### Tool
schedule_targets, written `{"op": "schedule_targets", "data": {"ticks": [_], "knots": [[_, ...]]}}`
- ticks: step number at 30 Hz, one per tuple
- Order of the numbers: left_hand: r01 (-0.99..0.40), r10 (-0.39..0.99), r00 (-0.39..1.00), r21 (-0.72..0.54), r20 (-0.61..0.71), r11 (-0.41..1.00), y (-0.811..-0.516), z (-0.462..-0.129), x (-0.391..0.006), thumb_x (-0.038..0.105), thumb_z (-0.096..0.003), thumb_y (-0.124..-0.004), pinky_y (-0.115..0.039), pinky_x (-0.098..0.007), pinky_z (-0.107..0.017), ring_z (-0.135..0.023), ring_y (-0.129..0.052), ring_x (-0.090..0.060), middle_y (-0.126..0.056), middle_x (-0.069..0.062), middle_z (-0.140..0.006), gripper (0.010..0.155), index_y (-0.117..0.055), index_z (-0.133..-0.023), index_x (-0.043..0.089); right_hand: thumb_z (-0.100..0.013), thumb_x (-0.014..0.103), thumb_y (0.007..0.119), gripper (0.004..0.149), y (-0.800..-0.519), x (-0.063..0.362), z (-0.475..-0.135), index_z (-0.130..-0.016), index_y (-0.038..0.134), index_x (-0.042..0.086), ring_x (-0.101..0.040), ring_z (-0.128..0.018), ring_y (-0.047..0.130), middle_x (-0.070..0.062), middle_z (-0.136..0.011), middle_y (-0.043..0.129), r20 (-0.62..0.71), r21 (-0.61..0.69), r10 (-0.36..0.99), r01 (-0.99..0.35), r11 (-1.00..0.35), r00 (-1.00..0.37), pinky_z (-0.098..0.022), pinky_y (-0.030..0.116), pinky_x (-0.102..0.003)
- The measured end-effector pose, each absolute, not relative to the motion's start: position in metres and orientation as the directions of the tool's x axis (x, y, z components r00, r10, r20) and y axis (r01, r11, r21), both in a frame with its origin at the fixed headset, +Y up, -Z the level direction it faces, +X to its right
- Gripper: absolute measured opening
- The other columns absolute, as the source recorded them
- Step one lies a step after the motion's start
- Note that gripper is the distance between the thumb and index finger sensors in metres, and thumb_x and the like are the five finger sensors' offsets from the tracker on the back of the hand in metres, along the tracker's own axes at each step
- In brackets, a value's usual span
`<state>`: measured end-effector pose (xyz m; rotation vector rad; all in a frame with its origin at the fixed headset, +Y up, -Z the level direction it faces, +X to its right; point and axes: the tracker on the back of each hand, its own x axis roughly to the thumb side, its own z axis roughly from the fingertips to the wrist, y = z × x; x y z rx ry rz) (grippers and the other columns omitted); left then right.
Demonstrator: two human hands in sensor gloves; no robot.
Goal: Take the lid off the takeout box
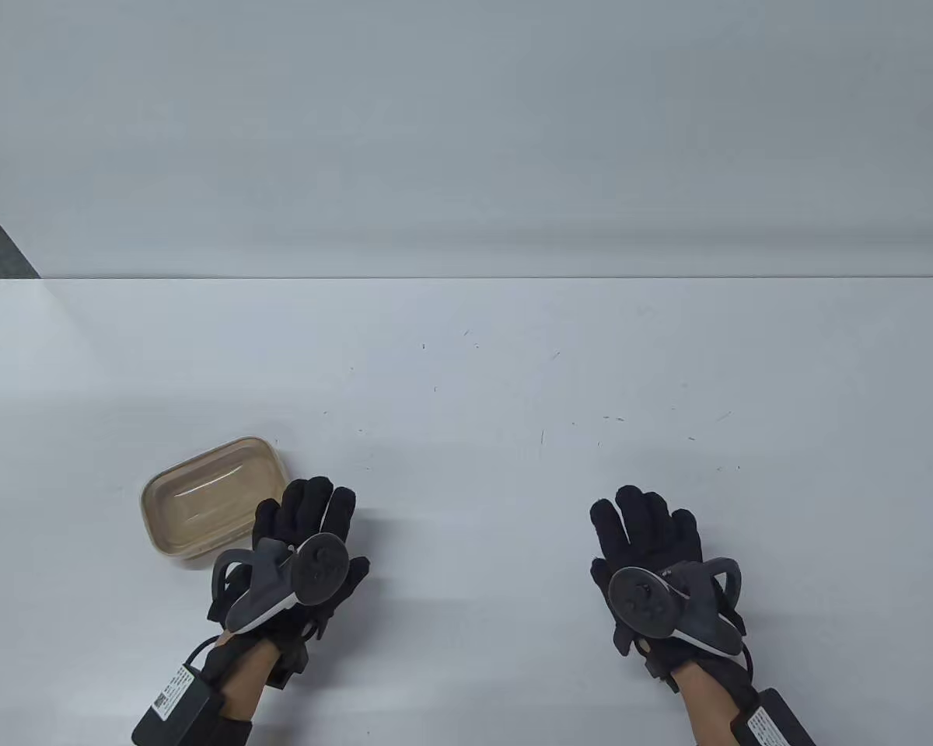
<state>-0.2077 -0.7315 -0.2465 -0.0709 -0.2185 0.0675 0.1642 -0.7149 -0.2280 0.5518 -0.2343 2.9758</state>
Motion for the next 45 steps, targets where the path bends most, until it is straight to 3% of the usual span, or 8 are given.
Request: {"op": "schedule_targets", "data": {"ticks": [14,18,34,37,40,42,45], "knots": [[-0.062,0.082,0.973,-0.099,0.218,0.993,-0.734,-0.246,-0.206,0.057,-0.0429,-0.069,-0.033,-0.074,-0.078,-0.115,-0.031,-0.048,-0.023,-0.018,-0.121,0.087,-0.031,-0.114,0.023,-0.049,0.039,0.072,0.07,-0.714,0.162,-0.23,-0.107,0.049,0.009,-0.057,-0.094,0.055,-0.027,-0.111,0.043,0.372,-0.108,0.102,-0.153,-0.982,-0.922,-0.063,0.053,-0.078],[-0.04,0.074,0.972,-0.155,0.222,0.987,-0.741,-0.25,-0.204,0.057,-0.043,-0.069,-0.032,-0.074,-0.078,-0.115,-0.03,-0.048,-0.022,-0.018,-0.121,0.087,-0.03,-0.114,0.024,-0.049,0.038,0.072,0.07,-0.713,0.164,-0.231,-0.107,0.049,0.009,-0.057,-0.094,0.056,-0.028,-0.111,0.043,0.381,-0.1,0.138,-0.189,-0.977,-0.914,-0.063,0.053,-0.078],[-0.08,0.099,0.973,-0.097,0.206,0.992,-0.728,-0.247,-0.212,0.057,-0.0428,-0.069,-0.033,-0.074,-0.078,-0.115,-0.031,-0.048,-0.023,-0.018,-0.121,0.087,-0.03,-0.114,0.023,-0.049,0.039,0.072,0.07,-0.715,0.157,-0.231,-0.107,0.05,0.009,-0.057,-0.094,0.056,-0.028,-0.111,0.044,0.399,-0.093,0.102,-0.151,-0.984,-0.911,-0.063,0.054,-0.078],[-0.097,0.098,0.983,-0.017,0.154,0.995,-0.715,-0.248,-0.226,0.057,-0.0427,-0.069,-0.034,-0.074,-0.078,-0.115,-0.032,-0.047,-0.026,-0.018,-0.121,0.087,-0.032,-0.114,0.024,-0.049,0.039,0.072,0.07,-0.715,0.155,-0.229,-0.107,0.05,0.009,-0.057,-0.094,0.057,-0.028,-0.111,0.044,0.406,-0.091,0.099,-0.148,-0.985,-0.909,-0.063,0.054,-0.078],[-0.193,0.192,0.981,0.18,0.024,0.965,-0.687,-0.244,-0.264,0.057,-0.0427,-0.069,-0.036,-0.073,-0.079,-0.116,-0.035,-0.047,-0.029,-0.017,-0.121,0.085,-0.035,-0.114,0.024,-0.049,0.039,0.072,0.07,-0.711,0.155,-0.227,-0.107,0.05,0.009,-0.057,-0.094,0.057,-0.028,-0.111,0.044,0.412,-0.108,0.1,-0.157,-0.982,-0.906,-0.063,0.054,-0.078],[-0.299,0.356,0.929,0.367,-0.099,0.881,-0.667,-0.236,-0.309,0.057,-0.0431,-0.069,-0.04,-0.073,-0.078,-0.115,-0.04,-0.047,-0.034,-0.018,-0.121,0.084,-0.039,-0.113,0.022,-0.049,0.039,0.072,0.07,-0.71,0.155,-0.226,-0.107,0.05,0.009,-0.057,-0.094,0.057,-0.028,-0.111,0.044,0.411,-0.111,0.099,-0.157,-0.981,-0.906,-0.063,0.054,-0.078],[-0.408,0.589,0.778,0.537,-0.22,0.739,-0.662,-0.225,-0.368,0.055,-0.0444,-0.069,-0.05,-0.07,-0.075,-0.109,-0.053,-0.05,-0.044,-0.022,-0.117,0.08,-0.046,-0.112,0.018,-0.049,0.039,0.072,0.07,-0.709,0.157,-0.226,-0.107,0.05,0.009,-0.057,-0.094,0.057,-0.028,-0.111,0.044,0.409,-0.11,0.11,-0.169,-0.98,-0.906,-0.063,0.054,-0.078]]}}
